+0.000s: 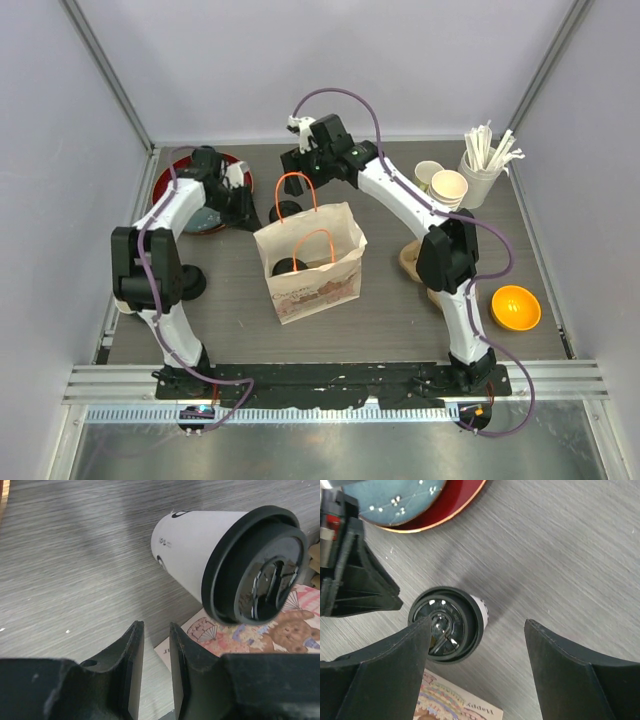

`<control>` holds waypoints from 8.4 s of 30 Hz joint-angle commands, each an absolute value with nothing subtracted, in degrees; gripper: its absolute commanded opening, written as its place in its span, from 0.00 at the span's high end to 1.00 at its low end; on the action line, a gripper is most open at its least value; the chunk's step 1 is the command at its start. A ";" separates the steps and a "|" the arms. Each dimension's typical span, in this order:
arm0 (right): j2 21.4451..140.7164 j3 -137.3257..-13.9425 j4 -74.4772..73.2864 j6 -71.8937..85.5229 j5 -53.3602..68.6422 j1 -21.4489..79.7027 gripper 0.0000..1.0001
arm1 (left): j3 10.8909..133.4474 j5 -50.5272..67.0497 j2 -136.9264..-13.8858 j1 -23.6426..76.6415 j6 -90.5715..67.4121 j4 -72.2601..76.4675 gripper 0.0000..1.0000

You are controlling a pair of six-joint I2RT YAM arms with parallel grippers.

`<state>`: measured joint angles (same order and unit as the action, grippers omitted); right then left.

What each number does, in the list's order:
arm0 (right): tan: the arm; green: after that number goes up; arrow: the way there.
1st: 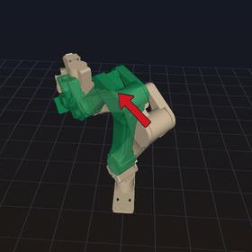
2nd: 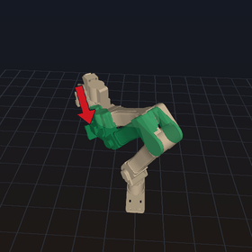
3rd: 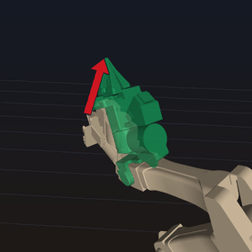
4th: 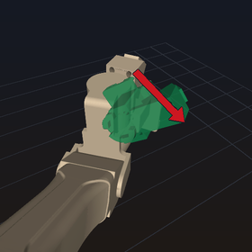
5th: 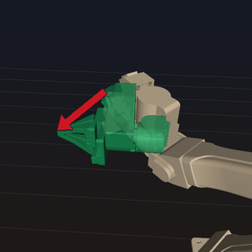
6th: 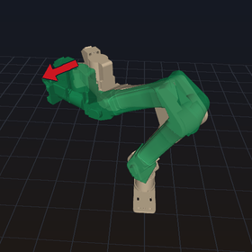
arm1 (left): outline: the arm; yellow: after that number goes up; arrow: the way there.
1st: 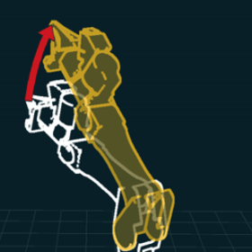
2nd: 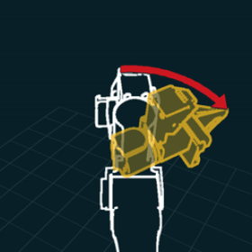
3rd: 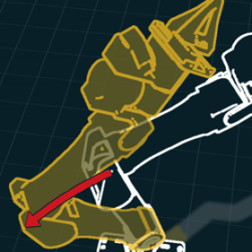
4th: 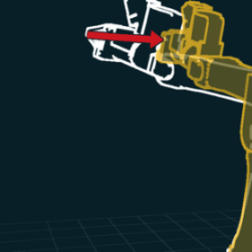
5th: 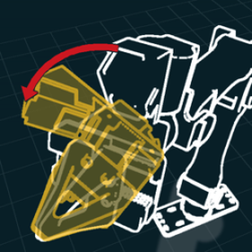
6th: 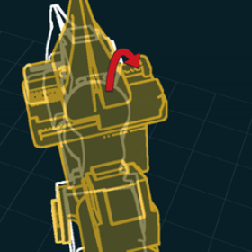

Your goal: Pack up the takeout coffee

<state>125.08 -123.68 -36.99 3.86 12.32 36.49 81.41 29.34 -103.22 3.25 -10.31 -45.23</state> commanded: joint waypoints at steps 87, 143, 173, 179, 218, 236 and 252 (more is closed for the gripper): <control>80.74 -84.80 -55.29 -56.30 40.94 19.25 0.29 | 126.83 21.09 -126.74 22.51 -3.60 -61.17 0.49; 96.42 -80.69 -47.81 -64.25 32.61 18.37 0.64 | 111.44 24.08 -94.30 11.60 7.73 -72.07 0.30; 85.18 -83.23 -38.67 -30.16 23.13 18.37 0.99 | 113.20 31.55 -86.57 11.69 9.67 -77.08 0.27; 81.57 -91.39 -44.45 -20.31 17.15 18.63 0.99 | 110.92 27.70 -86.57 14.58 9.93 -78.48 0.25; 92.02 -110.48 -64.16 -19.16 17.75 47.90 0.99 | 101.25 19.77 -85.69 26.19 10.02 -71.10 1.00; 92.19 -92.11 -54.67 -29.35 17.05 51.15 0.99 | 100.55 18.90 -86.04 26.28 11.16 -68.99 1.00; 99.67 -88.42 -54.41 -30.85 18.54 51.06 0.99 | 100.20 18.28 -85.61 26.19 11.16 -68.12 1.00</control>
